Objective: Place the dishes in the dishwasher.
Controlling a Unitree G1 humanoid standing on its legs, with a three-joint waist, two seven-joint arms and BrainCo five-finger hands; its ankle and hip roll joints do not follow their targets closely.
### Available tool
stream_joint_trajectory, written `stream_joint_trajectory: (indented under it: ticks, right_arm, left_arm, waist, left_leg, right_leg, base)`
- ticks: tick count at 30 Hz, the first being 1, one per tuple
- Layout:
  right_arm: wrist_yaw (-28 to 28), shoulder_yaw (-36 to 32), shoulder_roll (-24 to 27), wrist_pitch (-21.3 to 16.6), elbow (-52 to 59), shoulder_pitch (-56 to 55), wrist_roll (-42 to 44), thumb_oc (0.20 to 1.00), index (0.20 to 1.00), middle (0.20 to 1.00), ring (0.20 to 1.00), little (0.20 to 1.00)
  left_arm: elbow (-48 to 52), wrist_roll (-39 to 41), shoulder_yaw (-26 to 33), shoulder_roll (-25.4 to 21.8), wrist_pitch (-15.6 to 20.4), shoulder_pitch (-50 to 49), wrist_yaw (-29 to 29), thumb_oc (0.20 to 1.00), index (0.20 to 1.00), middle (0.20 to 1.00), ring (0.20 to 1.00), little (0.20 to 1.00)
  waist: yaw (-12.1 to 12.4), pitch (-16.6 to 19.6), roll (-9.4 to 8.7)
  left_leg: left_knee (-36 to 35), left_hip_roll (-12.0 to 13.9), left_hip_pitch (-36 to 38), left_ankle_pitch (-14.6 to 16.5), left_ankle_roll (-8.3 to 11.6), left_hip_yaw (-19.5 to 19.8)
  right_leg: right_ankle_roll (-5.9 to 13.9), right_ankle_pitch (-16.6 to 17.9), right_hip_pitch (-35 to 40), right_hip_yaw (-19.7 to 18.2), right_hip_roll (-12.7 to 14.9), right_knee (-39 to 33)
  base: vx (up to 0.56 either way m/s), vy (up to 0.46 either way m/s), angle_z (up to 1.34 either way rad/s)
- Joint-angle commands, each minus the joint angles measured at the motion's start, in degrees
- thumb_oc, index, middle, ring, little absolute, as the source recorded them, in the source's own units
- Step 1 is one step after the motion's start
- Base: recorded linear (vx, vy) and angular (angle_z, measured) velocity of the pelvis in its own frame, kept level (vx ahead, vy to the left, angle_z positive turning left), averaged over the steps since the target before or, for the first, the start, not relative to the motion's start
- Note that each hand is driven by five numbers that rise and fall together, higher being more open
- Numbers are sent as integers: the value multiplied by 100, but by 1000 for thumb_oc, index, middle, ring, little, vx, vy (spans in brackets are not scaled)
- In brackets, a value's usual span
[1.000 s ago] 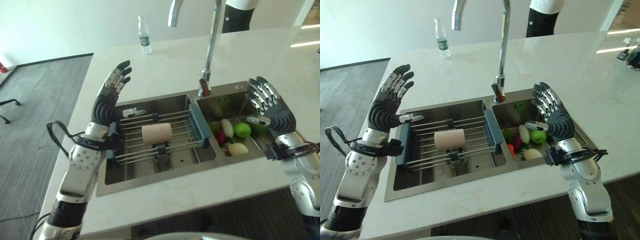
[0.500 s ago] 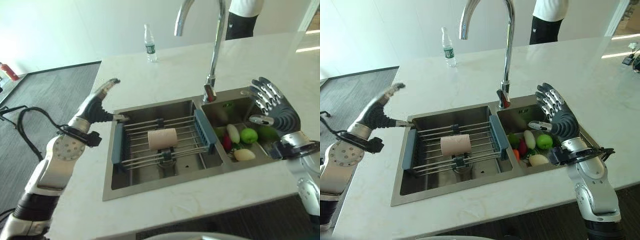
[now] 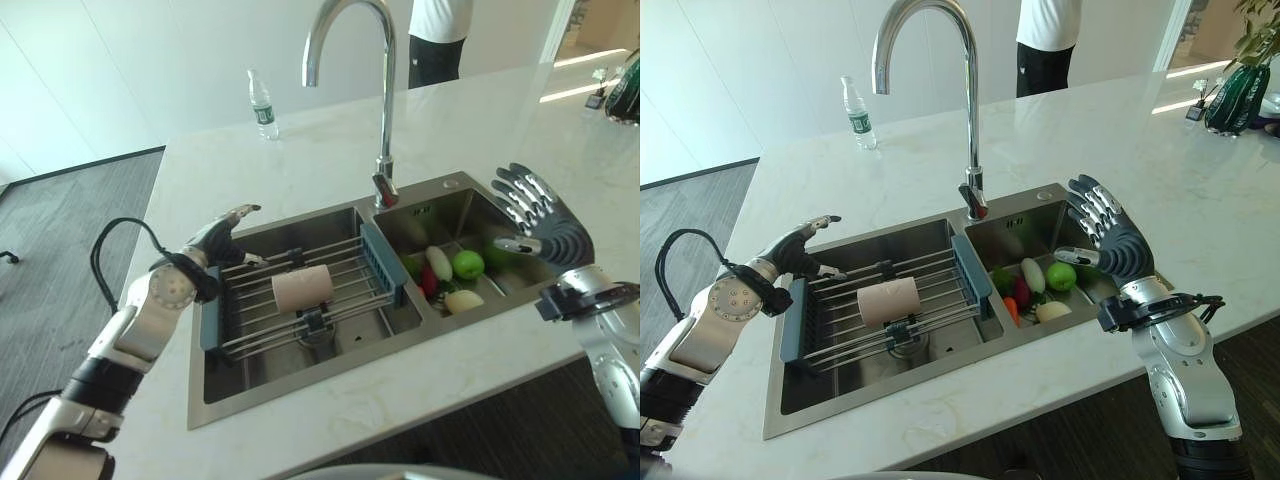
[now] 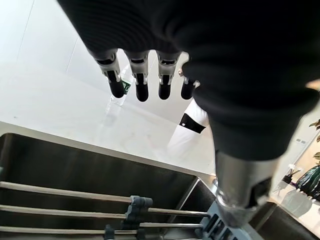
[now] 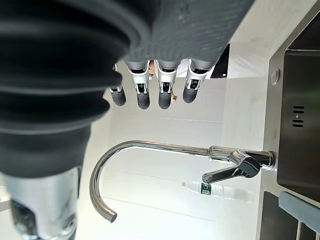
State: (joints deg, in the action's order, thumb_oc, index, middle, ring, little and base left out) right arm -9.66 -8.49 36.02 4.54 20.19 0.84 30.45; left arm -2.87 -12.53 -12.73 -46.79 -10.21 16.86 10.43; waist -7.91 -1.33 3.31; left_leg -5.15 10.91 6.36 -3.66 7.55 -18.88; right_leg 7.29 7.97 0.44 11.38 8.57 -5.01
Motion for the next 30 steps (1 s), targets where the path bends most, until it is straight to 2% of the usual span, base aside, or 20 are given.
stream_joint_trajectory:
  ticks: [1,11,23,30]
  right_arm:
    - [-35,-80,221,-231,202,533,150,1000,1000,1000,1000,1000]
    - [-154,-234,298,-136,196,550,204,1000,1000,1000,1000,1000]
    - [-222,-280,194,-125,247,480,121,1000,1000,1000,1000,1000]
    - [-220,-294,189,-91,281,452,137,1000,1000,1000,1000,1000]
  left_arm:
    - [-199,-270,37,-243,-5,750,-53,1000,1000,1000,1000,1000]
    - [-932,-436,-259,-78,-69,741,-73,1000,1000,1000,1000,1000]
    - [-923,-643,-524,360,-292,628,196,1000,1000,1000,1000,1000]
    - [-958,-817,-582,468,-302,500,207,1000,1000,1000,1000,1000]
  waist:
    - [-55,-41,-78]
    - [-217,-29,-51]
    - [-265,-50,-111]
    - [-274,-50,-133]
  left_leg:
    - [15,287,129,308,49,-80]
    - [15,309,183,325,36,-246]
    - [15,339,183,329,21,-283]
    - [15,358,203,329,23,-314]
  right_leg:
    - [465,-615,424,49,316,1]
    - [453,-617,375,-124,268,1]
    - [451,-621,343,-182,254,1]
    - [451,-613,341,-190,249,1]
  base:
    - [8,-16,-19]
    - [4,-4,-11]
    - [0,0,0]
    - [-2,-2,-2]
